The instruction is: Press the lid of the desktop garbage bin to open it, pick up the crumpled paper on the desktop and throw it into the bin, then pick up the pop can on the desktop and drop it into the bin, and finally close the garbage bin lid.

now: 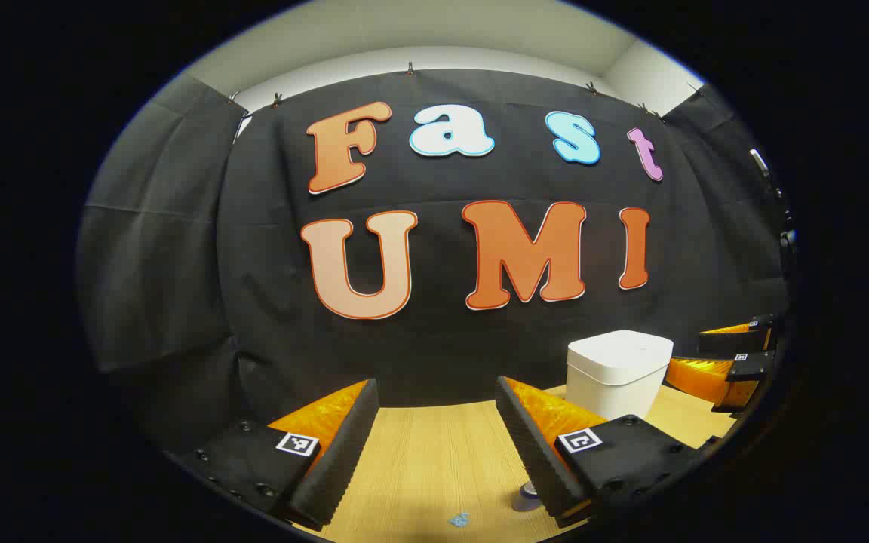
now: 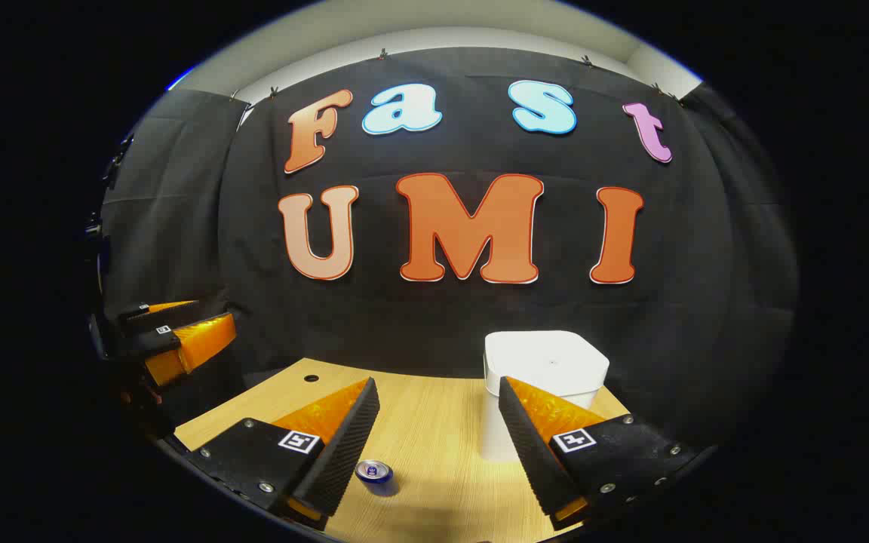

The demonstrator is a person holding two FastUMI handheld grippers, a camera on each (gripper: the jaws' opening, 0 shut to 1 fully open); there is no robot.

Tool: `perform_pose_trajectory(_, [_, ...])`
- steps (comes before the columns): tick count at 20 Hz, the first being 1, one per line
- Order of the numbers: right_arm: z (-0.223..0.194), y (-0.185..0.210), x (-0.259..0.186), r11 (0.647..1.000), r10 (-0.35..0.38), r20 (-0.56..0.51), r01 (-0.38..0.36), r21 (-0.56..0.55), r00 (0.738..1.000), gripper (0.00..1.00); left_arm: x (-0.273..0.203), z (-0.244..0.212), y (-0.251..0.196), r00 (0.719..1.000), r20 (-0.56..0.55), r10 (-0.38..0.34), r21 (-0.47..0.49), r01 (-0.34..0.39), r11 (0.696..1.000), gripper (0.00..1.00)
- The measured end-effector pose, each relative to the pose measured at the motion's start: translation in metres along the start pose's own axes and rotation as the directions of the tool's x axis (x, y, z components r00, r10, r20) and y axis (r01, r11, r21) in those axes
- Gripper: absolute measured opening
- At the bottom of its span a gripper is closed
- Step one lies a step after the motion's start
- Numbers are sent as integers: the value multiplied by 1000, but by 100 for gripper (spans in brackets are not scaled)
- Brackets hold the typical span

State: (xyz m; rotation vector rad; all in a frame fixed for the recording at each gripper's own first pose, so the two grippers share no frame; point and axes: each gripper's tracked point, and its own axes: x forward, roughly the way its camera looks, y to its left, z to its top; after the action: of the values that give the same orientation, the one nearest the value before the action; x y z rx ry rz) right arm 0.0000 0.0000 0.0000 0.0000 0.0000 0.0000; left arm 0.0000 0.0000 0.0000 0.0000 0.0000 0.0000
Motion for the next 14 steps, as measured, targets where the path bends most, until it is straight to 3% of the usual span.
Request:
perform_pose_trajectory(6, [14,8,7,999,-28,21,29,-16,999,96,8,11,26,1000,10,16,-34,-15,999,99])
perform_pose_trajectory(14, [28,23,20,996,-71,39,73,-48,997,96,15,11,36,999,37,-36,3,36,999,100])
